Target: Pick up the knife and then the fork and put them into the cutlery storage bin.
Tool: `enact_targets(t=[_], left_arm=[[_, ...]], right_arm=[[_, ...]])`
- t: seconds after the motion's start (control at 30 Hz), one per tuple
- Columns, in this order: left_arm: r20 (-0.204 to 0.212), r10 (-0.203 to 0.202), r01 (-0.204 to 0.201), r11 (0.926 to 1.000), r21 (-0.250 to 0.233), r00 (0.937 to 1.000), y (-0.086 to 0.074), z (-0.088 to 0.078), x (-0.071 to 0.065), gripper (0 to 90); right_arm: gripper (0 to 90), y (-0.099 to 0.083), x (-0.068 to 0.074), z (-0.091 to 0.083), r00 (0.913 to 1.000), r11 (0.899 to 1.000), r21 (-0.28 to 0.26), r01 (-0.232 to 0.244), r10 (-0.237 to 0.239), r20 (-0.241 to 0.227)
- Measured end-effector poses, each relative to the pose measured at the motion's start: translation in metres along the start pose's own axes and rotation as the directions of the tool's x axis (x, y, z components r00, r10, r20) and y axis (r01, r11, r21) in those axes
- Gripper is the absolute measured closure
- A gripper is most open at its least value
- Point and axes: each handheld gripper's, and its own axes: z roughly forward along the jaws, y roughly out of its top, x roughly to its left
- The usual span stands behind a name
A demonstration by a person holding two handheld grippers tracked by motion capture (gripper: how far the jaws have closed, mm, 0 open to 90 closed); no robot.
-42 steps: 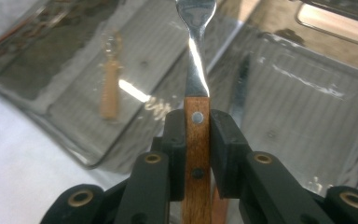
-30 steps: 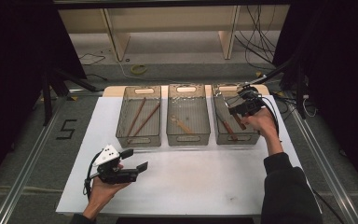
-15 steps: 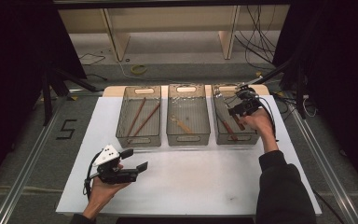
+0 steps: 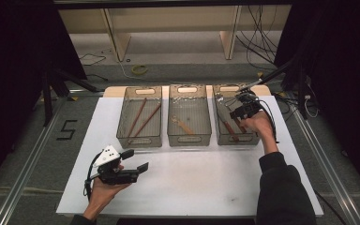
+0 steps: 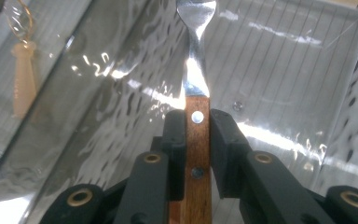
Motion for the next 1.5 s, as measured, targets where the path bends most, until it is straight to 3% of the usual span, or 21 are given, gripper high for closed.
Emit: enact_targets(t=[0.3,0.4,0.63,0.77,1.0,1.3,1.5], left_arm=[[0.000,-0.001,0.001,1.0000,0.000,1.0000,0.000,0.000,0.000,17.7],[0.000,-0.001,0.001,1.0000,0.000,1.0000,0.000,0.000,0.000,17.7],[0.000,-0.001,0.001,1.0000,0.001,1.0000,0.000,0.000,0.000,17.7],[0.000,-0.001,0.001,1.0000,0.002,1.0000,0.000,0.000,0.000,17.7],[0.001,-0.004,0.004,1.0000,0.004,1.0000,0.000,0.000,0.001,17.7],[0.007,-0.001,0.001,1.0000,0.008,1.0000,0.000,0.001,0.000,17.7],[0.007,0.005,-0.005,0.9999,0.013,1.0000,0.000,0.001,0.000,17.7]], right_arm=[[75.1,-0.001,-0.001,0.002,0.9998,1.000,-0.004,-0.021,0.021,-0.007],[65.7,0.000,-0.001,-0.001,0.9996,0.999,-0.023,-0.023,0.022,-0.018],[55.9,-0.001,0.007,-0.011,0.9987,0.998,-0.062,0.003,-0.006,-0.051],[50.7,-0.007,0.017,-0.019,0.9947,0.994,-0.107,0.021,-0.032,-0.097],[42.1,-0.026,0.039,-0.033,0.9792,0.978,-0.201,0.054,-0.091,-0.182],[37.1,-0.064,0.069,-0.046,0.9683,0.949,-0.303,0.084,-0.150,-0.200],[32.6,-0.086,0.082,-0.050,0.9558,0.942,-0.324,0.093,-0.175,-0.236]])
